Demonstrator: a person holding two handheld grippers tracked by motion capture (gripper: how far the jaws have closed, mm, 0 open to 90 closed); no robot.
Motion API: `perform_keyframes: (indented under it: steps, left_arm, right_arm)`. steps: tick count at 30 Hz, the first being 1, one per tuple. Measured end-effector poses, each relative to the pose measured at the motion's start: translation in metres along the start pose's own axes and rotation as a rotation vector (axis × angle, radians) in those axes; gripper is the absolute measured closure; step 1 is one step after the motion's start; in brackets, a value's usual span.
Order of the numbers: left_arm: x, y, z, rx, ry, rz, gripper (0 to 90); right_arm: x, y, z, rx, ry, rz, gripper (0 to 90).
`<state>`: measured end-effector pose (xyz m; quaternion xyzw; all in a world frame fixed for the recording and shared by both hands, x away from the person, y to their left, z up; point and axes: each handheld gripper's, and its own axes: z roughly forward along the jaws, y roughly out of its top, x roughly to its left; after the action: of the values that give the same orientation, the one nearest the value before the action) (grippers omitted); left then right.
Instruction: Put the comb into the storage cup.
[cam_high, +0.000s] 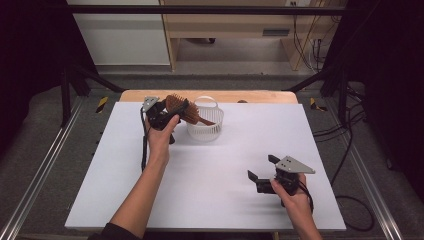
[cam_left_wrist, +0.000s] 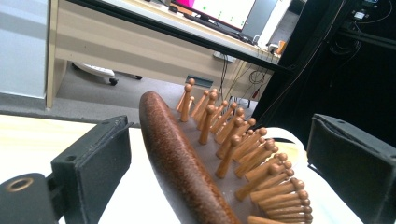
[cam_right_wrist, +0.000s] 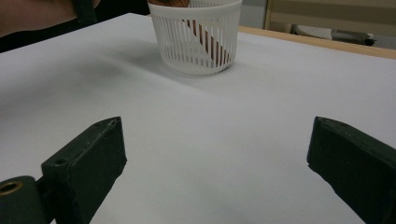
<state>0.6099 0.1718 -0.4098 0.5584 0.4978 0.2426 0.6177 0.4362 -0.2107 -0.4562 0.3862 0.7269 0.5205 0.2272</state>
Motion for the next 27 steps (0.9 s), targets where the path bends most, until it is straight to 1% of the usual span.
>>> perform_keyframes:
  steps: [4,10,14,18,21,23,27]
  left_arm:
    - [-0.0014,-0.0002,-0.0002,0.0,-0.002,0.006,6.5]
    - [-0.0002,0.0011,-0.002,-0.01,0.009,0.006,6.5]
    - [-0.0007,0.0011,-0.0038,-0.014,0.011,0.026,6.5]
    - [-0.0008,0.0011,-0.0047,-0.014,0.013,0.031,6.3]
    - [-0.002,0.0013,-0.0051,-0.013,0.015,0.048,5.9]
    - [-0.0024,0.0014,-0.0056,-0.015,0.016,0.045,5.9]
    - [-0.0044,0.0022,-0.0062,-0.023,0.019,0.068,6.2]
  right_arm:
    - [-0.0001,0.0,0.0,0.0,0.0,0.0,4.8]
    - [-0.0003,0.0,0.0,0.0,0.0,0.001,4.8]
    - [-0.0002,-0.0001,0.0003,0.001,0.002,-0.001,4.8]
    - [0.0,-0.0002,0.0005,0.003,0.002,0.0,4.8]
    - [0.0001,-0.0002,0.0004,0.004,0.001,0.001,4.8]
    - [-0.0001,-0.0003,0.0005,0.004,0.002,0.0,4.8]
    - [0.0,-0.0002,0.0005,0.003,0.002,0.0,4.8]
